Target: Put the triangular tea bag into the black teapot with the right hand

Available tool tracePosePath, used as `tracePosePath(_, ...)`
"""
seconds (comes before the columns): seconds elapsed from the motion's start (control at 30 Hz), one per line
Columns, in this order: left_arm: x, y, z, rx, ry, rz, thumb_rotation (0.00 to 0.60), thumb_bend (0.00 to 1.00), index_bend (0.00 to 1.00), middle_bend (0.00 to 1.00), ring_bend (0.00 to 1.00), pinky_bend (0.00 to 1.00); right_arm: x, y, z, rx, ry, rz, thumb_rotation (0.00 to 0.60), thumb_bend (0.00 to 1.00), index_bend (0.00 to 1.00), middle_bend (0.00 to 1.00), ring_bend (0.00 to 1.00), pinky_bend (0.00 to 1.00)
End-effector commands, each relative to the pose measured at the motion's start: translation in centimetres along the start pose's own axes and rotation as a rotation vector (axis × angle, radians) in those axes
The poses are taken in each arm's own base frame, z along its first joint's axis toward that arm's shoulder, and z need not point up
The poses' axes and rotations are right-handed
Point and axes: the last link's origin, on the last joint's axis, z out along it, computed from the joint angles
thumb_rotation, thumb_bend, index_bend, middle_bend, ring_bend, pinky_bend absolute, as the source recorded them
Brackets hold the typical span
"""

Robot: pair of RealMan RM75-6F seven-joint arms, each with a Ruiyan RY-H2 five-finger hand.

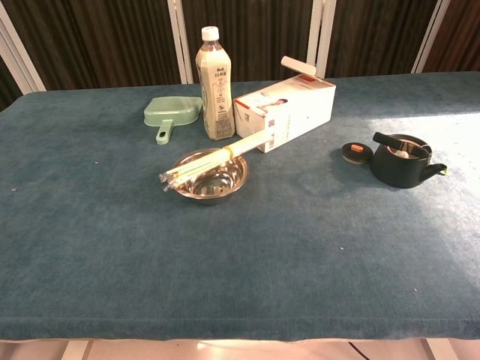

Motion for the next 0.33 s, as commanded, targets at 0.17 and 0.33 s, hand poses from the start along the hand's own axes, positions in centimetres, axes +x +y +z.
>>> tracePosePath(0.17,-0.1,-0.19,-0.2,0.02,0.016,0.01,0.6,0.03,0.0,0.02,0.0,0.1,-0.38,-0.32,-1.13,0.009,-0.006,0.014,0.6,0.19,0.0,0.0,0.0,0.0)
tracePosePath(0.33,-0.23,-0.01,-0.12,0.01,0.009,0.008,0.6,0.02,0.0,0.02,0.0,0.1,-0.38,-0.68,-1.18,0.024,-0.008,0.013,0.6,0.19,0.0,0.0,0.0,0.0)
